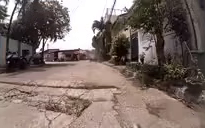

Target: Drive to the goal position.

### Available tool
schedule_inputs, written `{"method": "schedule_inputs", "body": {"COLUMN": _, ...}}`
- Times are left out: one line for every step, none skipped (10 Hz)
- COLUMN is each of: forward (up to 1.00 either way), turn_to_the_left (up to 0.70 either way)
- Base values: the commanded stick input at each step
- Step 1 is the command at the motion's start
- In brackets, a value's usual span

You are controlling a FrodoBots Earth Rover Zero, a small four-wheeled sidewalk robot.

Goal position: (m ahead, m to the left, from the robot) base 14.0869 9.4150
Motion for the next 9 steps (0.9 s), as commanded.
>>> {"method": "schedule_inputs", "body": {"forward": 0.69, "turn_to_the_left": 0.0}}
{"method": "schedule_inputs", "body": {"forward": 0.58, "turn_to_the_left": 0.0}}
{"method": "schedule_inputs", "body": {"forward": 0.47, "turn_to_the_left": 0.0}}
{"method": "schedule_inputs", "body": {"forward": 0.35, "turn_to_the_left": 0.0}}
{"method": "schedule_inputs", "body": {"forward": 0.24, "turn_to_the_left": 0.0}}
{"method": "schedule_inputs", "body": {"forward": 0.13, "turn_to_the_left": 0.0}}
{"method": "schedule_inputs", "body": {"forward": 0.01, "turn_to_the_left": 0.0}}
{"method": "schedule_inputs", "body": {"forward": 0.0, "turn_to_the_left": 0.0}}
{"method": "schedule_inputs", "body": {"forward": 0.0, "turn_to_the_left": 0.0}}
